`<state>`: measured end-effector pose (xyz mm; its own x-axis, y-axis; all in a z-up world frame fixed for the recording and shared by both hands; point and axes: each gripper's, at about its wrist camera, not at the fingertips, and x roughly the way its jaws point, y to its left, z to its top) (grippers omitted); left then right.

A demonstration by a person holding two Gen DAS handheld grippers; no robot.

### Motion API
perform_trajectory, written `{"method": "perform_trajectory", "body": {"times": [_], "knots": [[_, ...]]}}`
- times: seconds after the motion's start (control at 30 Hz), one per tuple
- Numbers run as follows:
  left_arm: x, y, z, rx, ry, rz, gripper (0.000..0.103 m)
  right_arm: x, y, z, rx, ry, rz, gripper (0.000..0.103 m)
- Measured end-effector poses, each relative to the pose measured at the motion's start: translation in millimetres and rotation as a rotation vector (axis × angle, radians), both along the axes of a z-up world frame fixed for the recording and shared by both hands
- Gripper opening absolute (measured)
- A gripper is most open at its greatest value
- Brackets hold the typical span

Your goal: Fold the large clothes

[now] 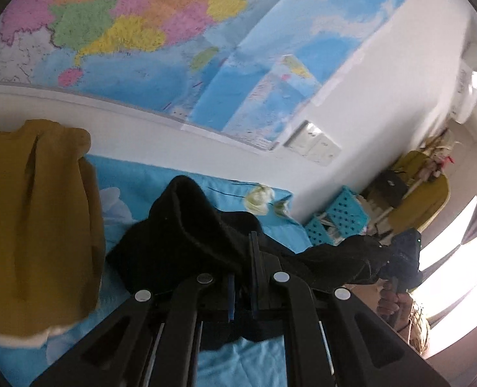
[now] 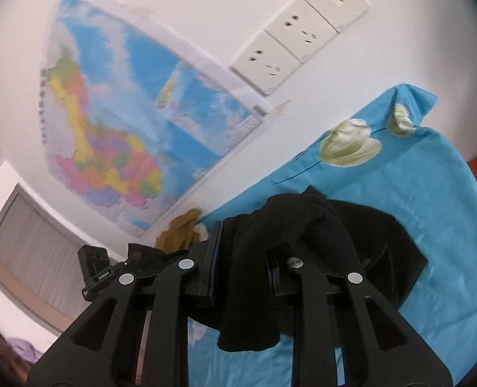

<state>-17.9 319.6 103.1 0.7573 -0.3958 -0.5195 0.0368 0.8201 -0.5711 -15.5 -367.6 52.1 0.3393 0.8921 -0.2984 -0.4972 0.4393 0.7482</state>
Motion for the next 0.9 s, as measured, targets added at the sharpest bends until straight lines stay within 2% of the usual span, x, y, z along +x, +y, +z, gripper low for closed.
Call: {"method": "perform_trajectory", "body": {"times": [0.3,0.5,0.67,0.83,0.9], "knots": [[81,9,-47,0.096,0.164,0.066,0.007,68,25,-42,-0.085,0.146,-0.05,0.025],[129,16,-86,0.104,0.283,0.079,0.008,102,31,-79,-0.109,0.271,-0.103,0.028],[143,18,-101,0.104,0.326,0.077,0.009,113,31,-99,-0.137,0.323,-0.124,0.033],[145,17,-102,0.09,0.352,0.077,0.011,116,33,-100,-0.145,0.347,-0.133,0.038],[142,19,-100,0.065,0.354,0.069,0.015,114,34,-96,-0.152,0.338,-0.137,0.048]]}}
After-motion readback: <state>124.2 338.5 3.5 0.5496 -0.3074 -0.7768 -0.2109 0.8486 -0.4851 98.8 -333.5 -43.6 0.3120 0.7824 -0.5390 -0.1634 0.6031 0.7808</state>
